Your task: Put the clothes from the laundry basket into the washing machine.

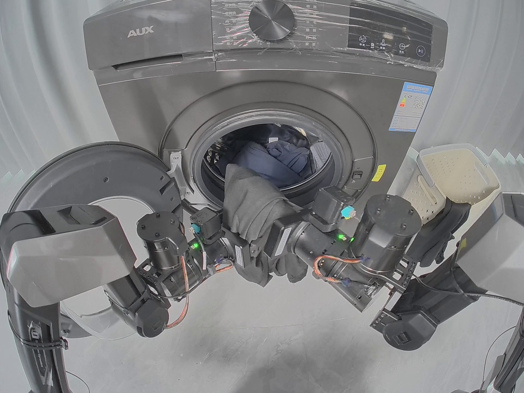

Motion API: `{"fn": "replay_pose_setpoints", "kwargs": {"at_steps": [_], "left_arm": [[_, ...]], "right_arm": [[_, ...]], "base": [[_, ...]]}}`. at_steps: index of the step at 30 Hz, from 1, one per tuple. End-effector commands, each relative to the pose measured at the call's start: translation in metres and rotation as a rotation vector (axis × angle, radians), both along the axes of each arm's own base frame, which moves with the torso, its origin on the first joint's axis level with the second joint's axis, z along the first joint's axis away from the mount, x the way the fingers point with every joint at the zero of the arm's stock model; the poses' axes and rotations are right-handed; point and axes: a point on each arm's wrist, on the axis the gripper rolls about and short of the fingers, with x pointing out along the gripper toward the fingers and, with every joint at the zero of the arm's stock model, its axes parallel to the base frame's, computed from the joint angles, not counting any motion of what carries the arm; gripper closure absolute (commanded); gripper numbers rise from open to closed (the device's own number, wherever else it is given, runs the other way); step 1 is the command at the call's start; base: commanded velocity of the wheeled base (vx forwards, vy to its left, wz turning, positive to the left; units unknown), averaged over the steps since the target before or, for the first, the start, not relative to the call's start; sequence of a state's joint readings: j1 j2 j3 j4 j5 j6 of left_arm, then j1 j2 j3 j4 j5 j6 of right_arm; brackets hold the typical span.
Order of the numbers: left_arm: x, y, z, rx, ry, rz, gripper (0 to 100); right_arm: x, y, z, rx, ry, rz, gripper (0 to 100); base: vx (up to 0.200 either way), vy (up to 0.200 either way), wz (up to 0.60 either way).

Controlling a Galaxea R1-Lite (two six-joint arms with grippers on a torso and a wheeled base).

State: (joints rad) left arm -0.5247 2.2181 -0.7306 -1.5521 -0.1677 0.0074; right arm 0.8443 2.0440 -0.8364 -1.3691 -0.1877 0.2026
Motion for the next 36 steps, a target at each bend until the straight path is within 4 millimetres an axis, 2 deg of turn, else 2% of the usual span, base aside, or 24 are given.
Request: {"fn": "replay_pose_setpoints", "kwargs": {"at_steps": [1,8,12,17,19,28,29,34,36], "left_arm": [[0.007,-0.001,-0.004,-0.006,0.002,0.014,100],[0.002,0.009,0.006,-0.022,-0.001,0.030,100],[-0.006,0.013,0.021,-0.047,-0.021,0.029,100],[-0.009,0.014,0.026,-0.052,-0.026,0.027,100],[-0.017,0.015,0.035,-0.060,-0.041,0.016,100],[-0.027,0.019,0.044,-0.074,-0.041,0.010,100],[-0.028,0.020,0.045,-0.075,-0.042,0.010,100],[-0.040,0.027,0.057,-0.103,-0.049,0.005,100],[-0.048,0.031,0.065,-0.124,-0.050,-0.002,100]], "right_arm": [[-0.001,-0.008,0.003,0.004,0.005,-0.014,100],[0.014,-0.028,-0.007,-0.019,0.053,-0.117,100],[0.021,-0.038,-0.018,-0.050,0.093,-0.153,100],[0.019,-0.040,-0.023,-0.068,0.109,-0.154,100],[0.014,-0.038,-0.032,-0.096,0.132,-0.141,100],[0.010,-0.032,-0.027,-0.079,0.111,-0.114,100],[0.009,-0.033,-0.027,-0.083,0.115,-0.111,0],[-0.009,-0.041,-0.034,-0.142,0.142,-0.084,0],[-0.025,-0.054,-0.048,-0.236,0.175,-0.045,0]], "base": [[0.000,0.000,0.00],[0.000,0.000,0.00],[0.000,0.000,0.00],[0.000,0.000,0.00],[0.000,0.000,0.00],[0.000,0.000,0.00],[0.000,0.000,0.00],[0.000,0.000,0.00],[0.000,0.000,0.00]]}}
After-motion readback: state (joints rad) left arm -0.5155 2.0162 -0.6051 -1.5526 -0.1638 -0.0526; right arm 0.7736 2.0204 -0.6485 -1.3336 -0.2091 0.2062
